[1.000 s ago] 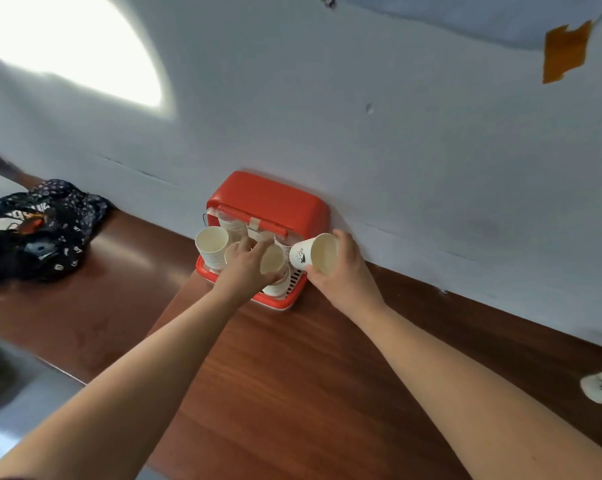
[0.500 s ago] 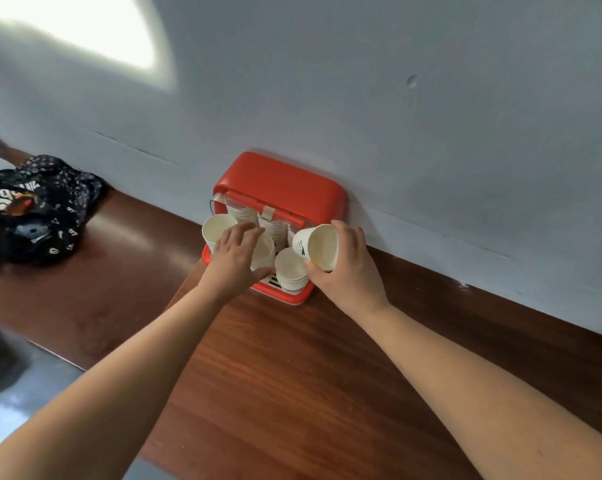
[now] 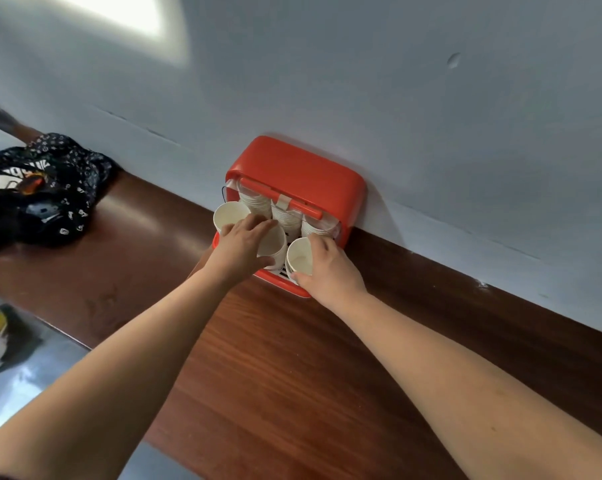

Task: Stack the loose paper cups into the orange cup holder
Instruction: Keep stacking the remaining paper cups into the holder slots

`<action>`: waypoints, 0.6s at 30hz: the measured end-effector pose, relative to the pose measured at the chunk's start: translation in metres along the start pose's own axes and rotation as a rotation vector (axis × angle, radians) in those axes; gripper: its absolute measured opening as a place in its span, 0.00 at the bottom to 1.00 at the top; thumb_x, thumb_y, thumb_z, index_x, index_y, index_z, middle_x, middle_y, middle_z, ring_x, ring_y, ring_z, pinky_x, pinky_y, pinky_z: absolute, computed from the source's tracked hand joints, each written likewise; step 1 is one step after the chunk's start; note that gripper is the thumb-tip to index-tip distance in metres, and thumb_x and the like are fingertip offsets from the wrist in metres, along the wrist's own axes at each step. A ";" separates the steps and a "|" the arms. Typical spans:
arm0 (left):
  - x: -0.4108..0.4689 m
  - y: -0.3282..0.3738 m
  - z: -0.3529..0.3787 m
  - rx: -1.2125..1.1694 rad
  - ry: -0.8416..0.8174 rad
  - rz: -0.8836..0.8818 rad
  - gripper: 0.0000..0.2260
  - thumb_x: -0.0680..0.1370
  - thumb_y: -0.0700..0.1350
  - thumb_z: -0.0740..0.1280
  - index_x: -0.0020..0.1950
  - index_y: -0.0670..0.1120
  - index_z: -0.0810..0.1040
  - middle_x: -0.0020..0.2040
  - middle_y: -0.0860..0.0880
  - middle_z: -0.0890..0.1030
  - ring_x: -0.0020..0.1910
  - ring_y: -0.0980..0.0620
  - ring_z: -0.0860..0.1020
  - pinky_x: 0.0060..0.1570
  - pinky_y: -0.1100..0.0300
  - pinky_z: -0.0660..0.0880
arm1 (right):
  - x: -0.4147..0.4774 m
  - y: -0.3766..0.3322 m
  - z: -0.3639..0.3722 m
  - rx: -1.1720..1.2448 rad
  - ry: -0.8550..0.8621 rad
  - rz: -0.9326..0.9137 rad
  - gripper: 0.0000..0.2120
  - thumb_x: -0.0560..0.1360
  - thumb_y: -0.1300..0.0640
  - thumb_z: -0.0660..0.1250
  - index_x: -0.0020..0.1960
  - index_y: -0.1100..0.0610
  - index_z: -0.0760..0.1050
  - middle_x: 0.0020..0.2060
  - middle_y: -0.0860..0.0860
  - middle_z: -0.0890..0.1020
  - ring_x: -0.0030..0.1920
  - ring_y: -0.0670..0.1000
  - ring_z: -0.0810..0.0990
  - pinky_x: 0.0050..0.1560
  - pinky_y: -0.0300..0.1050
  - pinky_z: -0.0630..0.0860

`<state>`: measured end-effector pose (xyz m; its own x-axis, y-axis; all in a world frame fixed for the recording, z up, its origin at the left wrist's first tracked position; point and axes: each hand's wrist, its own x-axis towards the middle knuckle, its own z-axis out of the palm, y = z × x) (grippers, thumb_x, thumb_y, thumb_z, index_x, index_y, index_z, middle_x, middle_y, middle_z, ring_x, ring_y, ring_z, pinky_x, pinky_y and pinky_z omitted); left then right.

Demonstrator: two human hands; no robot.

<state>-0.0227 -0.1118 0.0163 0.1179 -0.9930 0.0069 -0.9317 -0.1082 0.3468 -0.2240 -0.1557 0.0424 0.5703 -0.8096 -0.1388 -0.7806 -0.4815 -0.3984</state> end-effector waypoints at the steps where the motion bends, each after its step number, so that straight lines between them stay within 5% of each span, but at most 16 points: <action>1: 0.001 0.000 -0.001 0.018 -0.001 0.001 0.37 0.69 0.52 0.77 0.75 0.50 0.68 0.69 0.48 0.71 0.68 0.45 0.71 0.65 0.45 0.63 | 0.005 -0.002 0.005 0.011 -0.011 0.018 0.35 0.72 0.45 0.72 0.71 0.56 0.62 0.67 0.57 0.70 0.65 0.60 0.72 0.60 0.56 0.75; 18: 0.004 0.000 0.001 0.137 -0.041 0.021 0.36 0.72 0.55 0.75 0.76 0.50 0.65 0.73 0.49 0.70 0.71 0.44 0.68 0.66 0.43 0.62 | 0.008 -0.001 0.029 0.119 0.062 0.138 0.35 0.69 0.50 0.77 0.67 0.57 0.62 0.65 0.60 0.71 0.62 0.62 0.74 0.56 0.56 0.77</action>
<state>-0.0226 -0.1158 0.0154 0.0864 -0.9959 -0.0262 -0.9723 -0.0900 0.2159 -0.2109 -0.1520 0.0150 0.4403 -0.8862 -0.1445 -0.8125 -0.3247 -0.4842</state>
